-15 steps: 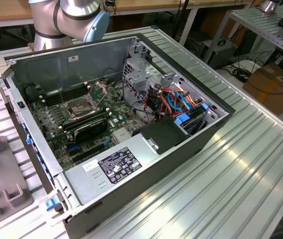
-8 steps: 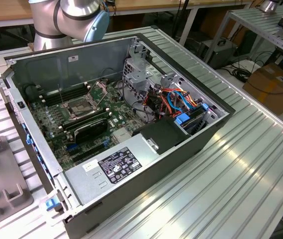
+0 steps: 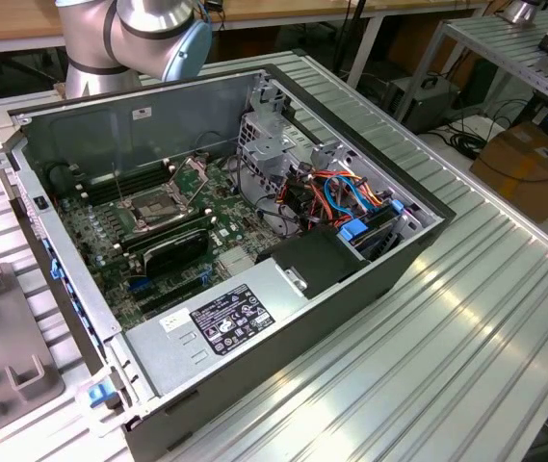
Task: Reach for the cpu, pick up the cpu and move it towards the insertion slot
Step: 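Pick up the cpu and move it towards the insertion slot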
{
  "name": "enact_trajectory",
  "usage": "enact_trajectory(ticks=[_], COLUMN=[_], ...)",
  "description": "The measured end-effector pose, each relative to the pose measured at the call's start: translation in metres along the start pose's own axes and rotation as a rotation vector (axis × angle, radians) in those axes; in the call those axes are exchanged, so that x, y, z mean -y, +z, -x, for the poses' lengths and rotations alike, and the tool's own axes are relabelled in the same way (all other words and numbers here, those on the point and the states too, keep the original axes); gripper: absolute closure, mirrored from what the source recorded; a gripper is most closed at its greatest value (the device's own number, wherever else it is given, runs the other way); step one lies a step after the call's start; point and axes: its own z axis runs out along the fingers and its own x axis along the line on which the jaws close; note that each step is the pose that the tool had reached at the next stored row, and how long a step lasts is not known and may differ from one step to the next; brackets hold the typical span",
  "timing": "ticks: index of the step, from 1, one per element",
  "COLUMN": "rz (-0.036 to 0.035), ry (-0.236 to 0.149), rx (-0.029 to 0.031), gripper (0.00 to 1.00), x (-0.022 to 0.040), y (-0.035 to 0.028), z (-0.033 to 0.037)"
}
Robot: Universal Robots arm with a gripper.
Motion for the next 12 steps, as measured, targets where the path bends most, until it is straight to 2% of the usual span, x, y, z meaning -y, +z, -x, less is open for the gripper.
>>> enact_trajectory(ticks=[6,12], rz=[0.0,0.0], ry=[-0.001,-0.001], rx=[0.0,-0.0001], gripper=[0.34,0.34], x=[0.0049,0.0051], y=[0.0023,0.0023], z=[-0.0002,-0.0002])
